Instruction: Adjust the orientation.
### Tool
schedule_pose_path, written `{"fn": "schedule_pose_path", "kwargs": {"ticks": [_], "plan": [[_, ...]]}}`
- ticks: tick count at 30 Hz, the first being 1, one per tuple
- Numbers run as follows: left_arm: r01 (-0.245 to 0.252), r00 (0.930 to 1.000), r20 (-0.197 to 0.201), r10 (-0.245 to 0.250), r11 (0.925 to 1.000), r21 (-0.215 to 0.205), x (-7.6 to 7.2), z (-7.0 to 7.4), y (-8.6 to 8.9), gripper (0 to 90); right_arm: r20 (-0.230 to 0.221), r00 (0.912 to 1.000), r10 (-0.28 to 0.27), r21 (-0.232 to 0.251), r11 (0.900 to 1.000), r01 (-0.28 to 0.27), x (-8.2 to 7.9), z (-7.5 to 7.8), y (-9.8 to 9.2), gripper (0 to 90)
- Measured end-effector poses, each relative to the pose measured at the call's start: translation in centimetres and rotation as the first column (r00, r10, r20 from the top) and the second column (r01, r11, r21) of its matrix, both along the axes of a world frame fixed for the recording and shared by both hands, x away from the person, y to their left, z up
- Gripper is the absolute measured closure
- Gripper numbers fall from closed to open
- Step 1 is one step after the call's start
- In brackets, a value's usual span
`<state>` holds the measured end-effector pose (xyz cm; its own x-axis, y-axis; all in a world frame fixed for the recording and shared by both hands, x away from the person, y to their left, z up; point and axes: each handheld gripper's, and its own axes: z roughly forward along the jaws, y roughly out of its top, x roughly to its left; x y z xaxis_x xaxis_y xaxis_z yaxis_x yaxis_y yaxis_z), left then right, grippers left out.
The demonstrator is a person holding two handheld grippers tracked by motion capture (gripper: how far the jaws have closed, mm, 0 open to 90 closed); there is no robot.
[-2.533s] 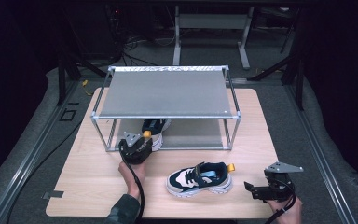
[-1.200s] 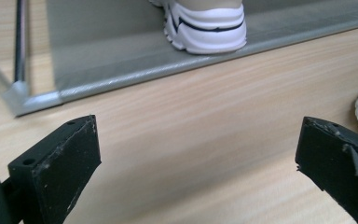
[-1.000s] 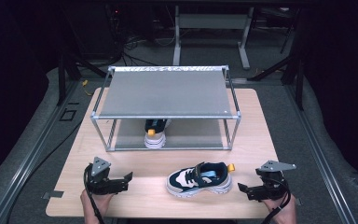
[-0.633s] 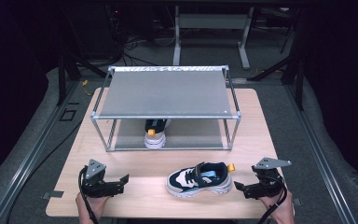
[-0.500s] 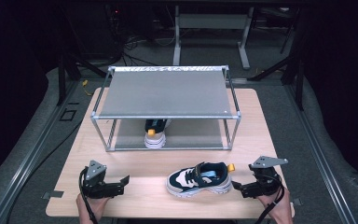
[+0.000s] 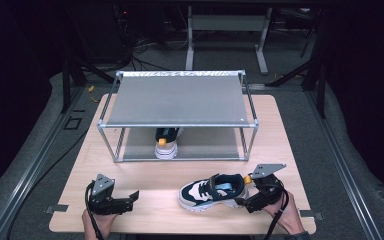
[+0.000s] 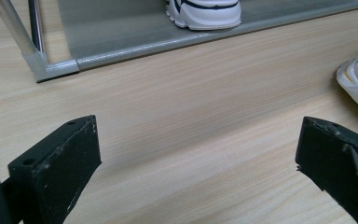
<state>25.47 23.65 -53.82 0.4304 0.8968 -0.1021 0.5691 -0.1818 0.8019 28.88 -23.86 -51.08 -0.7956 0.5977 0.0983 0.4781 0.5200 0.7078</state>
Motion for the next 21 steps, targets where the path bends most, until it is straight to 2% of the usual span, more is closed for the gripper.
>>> {"fn": "schedule_pose_path", "kwargs": {"ticks": [2,7,11,12,15,17,18,20,21], "plan": [[0.004,1.0000,0.000,-0.004,1.0000,0.003,0.0,0.0,-0.1,0.0,0.002,0.9998,0.018,-0.019,1.000,-0.018,0.3,0.1,0.5,0.0],[0.007,1.0000,0.000,-0.007,1.0000,0.003,0.0,0.2,0.0,0.0,0.000,0.9976,0.069,-0.021,0.997,-0.069,1.1,0.2,1.6,0.5],[0.009,1.0000,0.003,-0.009,0.9999,0.005,0.0,0.2,0.0,0.0,-0.021,0.9936,0.111,-0.004,0.994,-0.111,1.4,0.1,1.9,10.8],[0.010,1.0000,-0.001,-0.010,0.9999,0.005,0.0,0.2,0.0,0.0,-0.006,0.9942,0.107,0.006,0.994,-0.107,1.3,0.0,1.9,12.6],[0.012,0.9999,0.000,-0.012,0.9999,0.006,0.0,0.2,-0.1,0.0,0.000,0.9957,0.092,0.014,0.996,-0.092,1.0,-0.1,1.9,15.0],[0.012,0.9999,0.002,-0.012,0.9999,0.008,0.0,0.3,-0.2,0.0,0.003,0.9968,0.080,0.014,0.997,-0.080,0.9,-0.1,1.8,16.8],[0.013,0.9999,0.002,-0.013,0.9999,0.010,0.0,0.3,-0.2,0.0,0.002,0.9970,0.077,0.000,0.997,-0.077,0.8,0.0,1.7,17.9],[0.012,0.9999,0.005,-0.012,0.9998,0.015,0.0,0.3,-0.3,0.0,0.013,0.9987,0.049,0.025,0.998,-0.049,0.6,-0.2,1.7,19.7],[0.011,0.9999,0.007,-0.012,0.9998,0.016,0.0,0.3,-0.3,0.0,0.019,0.9993,0.033,0.013,0.999,-0.033,0.4,-0.2,1.8,20.1]]}}
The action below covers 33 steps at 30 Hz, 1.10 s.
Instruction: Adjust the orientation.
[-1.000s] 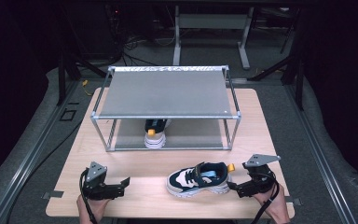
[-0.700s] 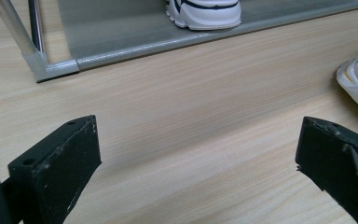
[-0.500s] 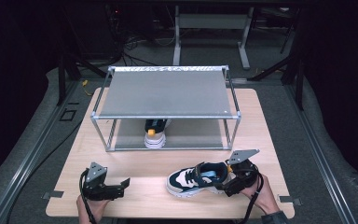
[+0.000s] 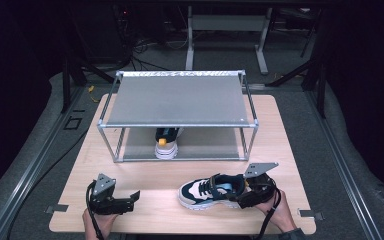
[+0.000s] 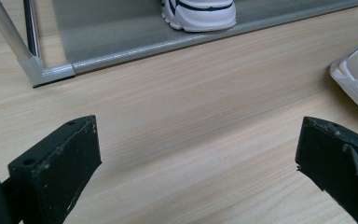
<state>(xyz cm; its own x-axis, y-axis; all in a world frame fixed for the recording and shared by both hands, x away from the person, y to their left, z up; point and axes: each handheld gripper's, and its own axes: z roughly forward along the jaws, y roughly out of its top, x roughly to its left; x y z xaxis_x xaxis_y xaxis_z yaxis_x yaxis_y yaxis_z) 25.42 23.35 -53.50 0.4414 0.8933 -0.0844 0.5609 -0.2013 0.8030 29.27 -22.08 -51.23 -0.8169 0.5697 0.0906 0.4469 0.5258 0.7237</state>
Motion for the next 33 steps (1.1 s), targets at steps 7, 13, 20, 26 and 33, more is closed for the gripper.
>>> {"fn": "schedule_pose_path", "kwargs": {"ticks": [7,13,20,26,33], "plan": [[-0.015,0.9999,0.004,0.014,0.9997,0.019,0.0,0.3,0.0,0.0,0.004,0.9900,-0.141,0.022,0.990,0.141,-1.5,-0.1,0.5,21.5],[-0.018,0.9998,0.006,0.018,0.9996,0.020,-0.2,0.4,0.2,0.0,0.025,0.9627,-0.269,-0.015,0.963,0.270,-2.9,0.1,1.3,18.4],[-0.007,0.9999,0.012,0.007,1.0000,0.003,-0.6,0.3,0.6,0.0,0.032,0.9985,-0.045,-0.040,0.998,0.046,-1.8,0.3,0.1,3.6],[0.016,0.9999,0.005,-0.016,0.9999,0.005,-0.8,0.1,0.6,0.0,0.033,0.9970,0.071,-0.057,0.996,-0.069,-0.5,0.2,0.2,10.8],[0.031,0.9995,-0.001,-0.031,0.9995,0.006,-1.0,0.0,0.5,0.0,0.034,0.9962,0.080,-0.087,0.993,-0.077,0.0,-0.2,0.6,20.4]]}}
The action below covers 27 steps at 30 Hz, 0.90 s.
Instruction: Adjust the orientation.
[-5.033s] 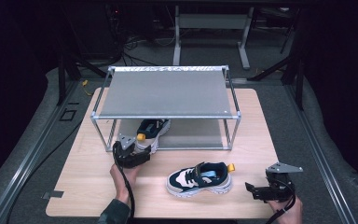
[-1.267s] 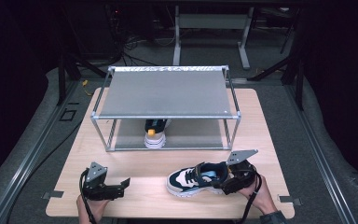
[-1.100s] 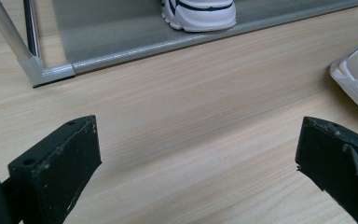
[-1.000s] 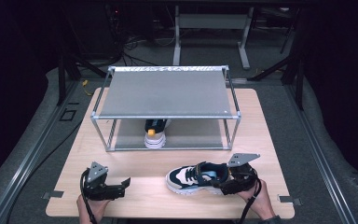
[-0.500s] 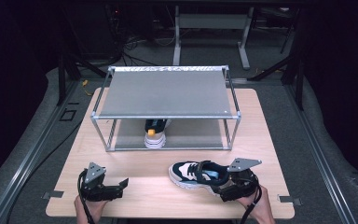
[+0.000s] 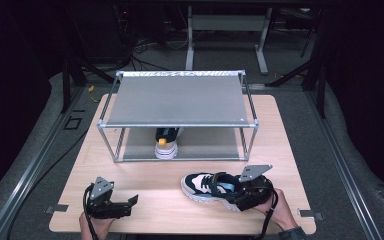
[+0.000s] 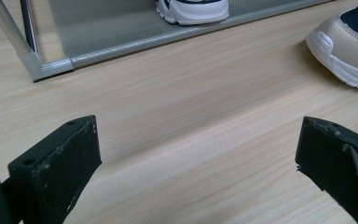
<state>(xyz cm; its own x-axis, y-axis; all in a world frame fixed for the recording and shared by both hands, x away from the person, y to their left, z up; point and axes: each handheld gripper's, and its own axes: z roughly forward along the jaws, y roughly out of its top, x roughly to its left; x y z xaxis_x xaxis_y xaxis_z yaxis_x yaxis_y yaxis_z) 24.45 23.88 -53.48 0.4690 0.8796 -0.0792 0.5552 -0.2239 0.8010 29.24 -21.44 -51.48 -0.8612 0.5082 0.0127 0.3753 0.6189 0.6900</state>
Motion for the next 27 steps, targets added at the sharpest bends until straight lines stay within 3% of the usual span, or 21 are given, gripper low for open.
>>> {"fn": "schedule_pose_path", "kwargs": {"ticks": [6,8,15,18,19,20,21,23,27], "plan": [[-0.002,1.0000,0.001,0.002,1.0000,-0.004,0.0,-0.2,0.0,0.0,0.029,0.9982,-0.053,0.035,0.998,0.052,-0.9,-0.2,-0.1,25.8],[-0.002,1.0000,0.006,0.002,1.0000,-0.002,0.0,-0.1,0.0,0.0,0.035,0.9961,-0.081,0.024,0.996,0.080,-1.5,0.0,-0.1,26.8],[-0.005,0.9999,0.011,0.005,1.0000,-0.004,0.1,0.0,-0.2,0.0,0.055,0.9782,-0.200,0.055,0.979,0.197,-2.8,0.3,0.0,28.4],[-0.003,0.9999,0.011,0.003,1.0000,0.000,0.1,0.1,-0.3,0.0,0.066,0.9638,-0.258,0.084,0.964,0.252,-3.3,0.3,0.1,28.4],[-0.005,0.9999,0.014,0.005,1.0000,0.000,0.1,0.1,-0.3,0.0,0.064,0.9586,-0.277,0.070,0.959,0.273,-3.5,0.5,0.0,28.4],[-0.005,0.9999,0.013,0.005,1.0000,0.001,0.1,0.2,-0.3,0.0,0.073,0.9502,-0.303,0.088,0.951,0.296,-3.7,0.6,0.0,28.4],[-0.010,0.9997,0.021,0.010,0.9999,-0.003,0.1,0.2,-0.2,0.0,0.076,0.9339,-0.350,0.099,0.935,0.342,-4.0,0.7,-0.2,28.4],[-0.011,0.9998,0.019,0.011,0.9999,-0.002,0.2,0.3,-0.2,0.0,0.075,0.9310,-0.357,0.104,0.931,0.349,-4.0,0.7,-0.2,28.4],[-0.009,0.9998,0.019,0.009,0.9999,0.004,0.2,0.4,-0.3,0.0,0.068,0.9097,-0.410,0.111,0.909,0.401,-4.3,0.5,-0.2,28.0]]}}
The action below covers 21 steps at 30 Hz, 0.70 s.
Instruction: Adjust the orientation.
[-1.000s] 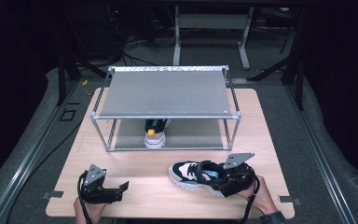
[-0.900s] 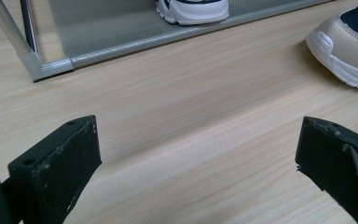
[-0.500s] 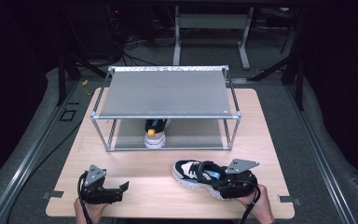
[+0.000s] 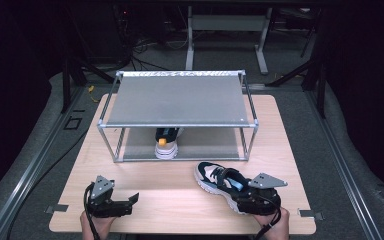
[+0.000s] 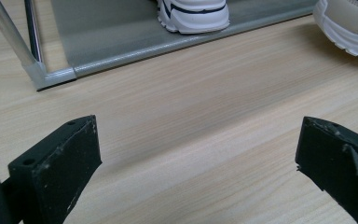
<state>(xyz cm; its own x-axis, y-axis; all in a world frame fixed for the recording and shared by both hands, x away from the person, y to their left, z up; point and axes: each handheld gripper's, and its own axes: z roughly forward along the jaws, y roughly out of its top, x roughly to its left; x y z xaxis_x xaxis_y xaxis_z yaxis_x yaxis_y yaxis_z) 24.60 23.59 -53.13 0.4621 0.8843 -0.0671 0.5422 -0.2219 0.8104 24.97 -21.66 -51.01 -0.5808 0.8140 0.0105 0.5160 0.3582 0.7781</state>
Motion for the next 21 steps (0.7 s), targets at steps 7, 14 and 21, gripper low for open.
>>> {"fn": "schedule_pose_path", "kwargs": {"ticks": [7,14,21], "plan": [[-0.007,1.0000,0.005,0.007,1.0000,-0.005,-0.1,0.0,0.1,0.0,-0.011,0.9997,-0.022,-0.017,1.000,0.022,0.0,-0.4,0.2,28.0],[-0.005,1.0000,0.003,0.005,1.0000,0.000,-0.2,-0.1,0.1,0.0,-0.002,0.9986,-0.053,-0.009,0.999,0.053,-0.1,-0.5,0.5,27.7],[-0.008,1.0000,0.006,0.008,1.0000,0.001,-0.2,0.0,0.2,0.0,-0.014,0.9989,-0.044,-0.037,0.998,0.044,-0.2,-0.5,1.1,18.0]]}}
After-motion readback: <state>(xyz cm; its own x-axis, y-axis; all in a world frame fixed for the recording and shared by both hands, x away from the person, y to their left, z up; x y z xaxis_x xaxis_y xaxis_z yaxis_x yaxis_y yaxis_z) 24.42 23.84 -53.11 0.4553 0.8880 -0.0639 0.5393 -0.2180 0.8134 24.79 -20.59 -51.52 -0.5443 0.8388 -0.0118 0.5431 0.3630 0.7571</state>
